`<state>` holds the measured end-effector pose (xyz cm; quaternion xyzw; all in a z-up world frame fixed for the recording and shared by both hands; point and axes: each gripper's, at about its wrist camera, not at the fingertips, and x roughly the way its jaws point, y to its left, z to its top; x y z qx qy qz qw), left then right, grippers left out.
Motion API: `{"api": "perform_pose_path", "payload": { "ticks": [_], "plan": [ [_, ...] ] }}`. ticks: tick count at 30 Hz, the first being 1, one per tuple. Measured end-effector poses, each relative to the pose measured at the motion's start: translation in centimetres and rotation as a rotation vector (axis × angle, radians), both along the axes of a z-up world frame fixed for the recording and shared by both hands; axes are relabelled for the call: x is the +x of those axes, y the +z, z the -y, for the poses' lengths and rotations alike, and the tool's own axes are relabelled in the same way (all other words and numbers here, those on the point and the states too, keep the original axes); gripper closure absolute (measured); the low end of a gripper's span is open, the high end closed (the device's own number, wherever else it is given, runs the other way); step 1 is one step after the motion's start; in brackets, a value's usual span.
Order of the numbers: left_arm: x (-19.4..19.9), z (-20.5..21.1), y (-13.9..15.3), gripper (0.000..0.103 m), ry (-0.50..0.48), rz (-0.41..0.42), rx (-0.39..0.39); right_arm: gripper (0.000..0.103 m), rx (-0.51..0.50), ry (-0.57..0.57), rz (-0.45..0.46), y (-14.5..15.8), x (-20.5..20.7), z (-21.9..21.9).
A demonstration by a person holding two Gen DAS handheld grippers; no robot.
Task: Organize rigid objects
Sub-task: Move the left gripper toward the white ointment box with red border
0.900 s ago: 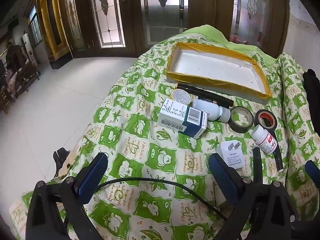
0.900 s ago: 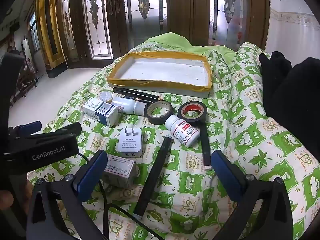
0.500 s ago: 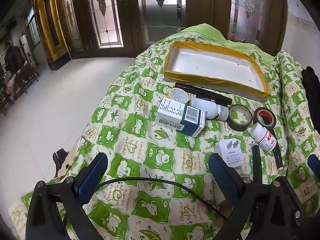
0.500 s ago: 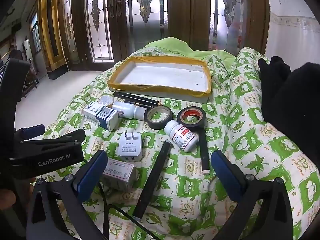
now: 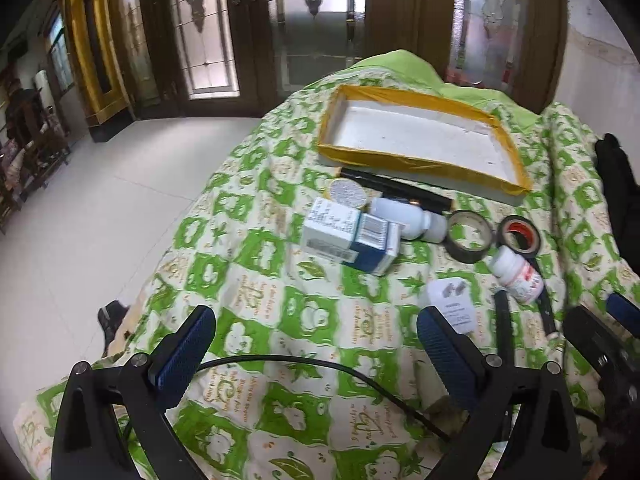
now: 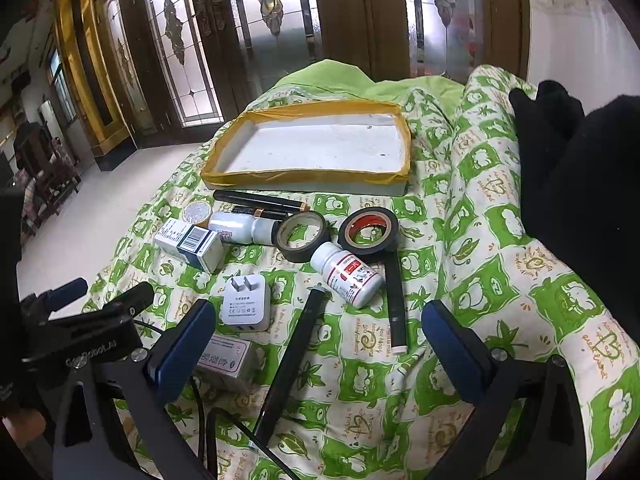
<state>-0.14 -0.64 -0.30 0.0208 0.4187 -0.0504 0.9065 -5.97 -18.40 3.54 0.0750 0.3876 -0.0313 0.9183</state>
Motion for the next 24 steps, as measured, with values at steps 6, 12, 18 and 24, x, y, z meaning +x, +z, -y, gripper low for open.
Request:
{"api": "perform_pose_path", "payload": {
  "ticks": [6,12,18,24],
  "plan": [
    [-2.1,1.8,0.6,0.002,-0.133,0.03,-0.028,0.011,0.003,0.037,-0.002,0.7,0.7,0.5],
    [-3.5,4.6,0.1,0.004,-0.243,0.028,0.05,0.021,0.036,0.026,-0.023,0.4,1.1,1.7],
    [-3.7,5.2,-0.5,0.013,-0.274,0.002,0.06,0.024,0.038,0.033,-0.039,0.0,1.1,1.6],
    [-3.7,5.7,-1.0,0.02,-0.294,-0.017,0.075,0.025,0.05,0.023,-0.045,-0.3,1.3,1.7]
  ]
}}
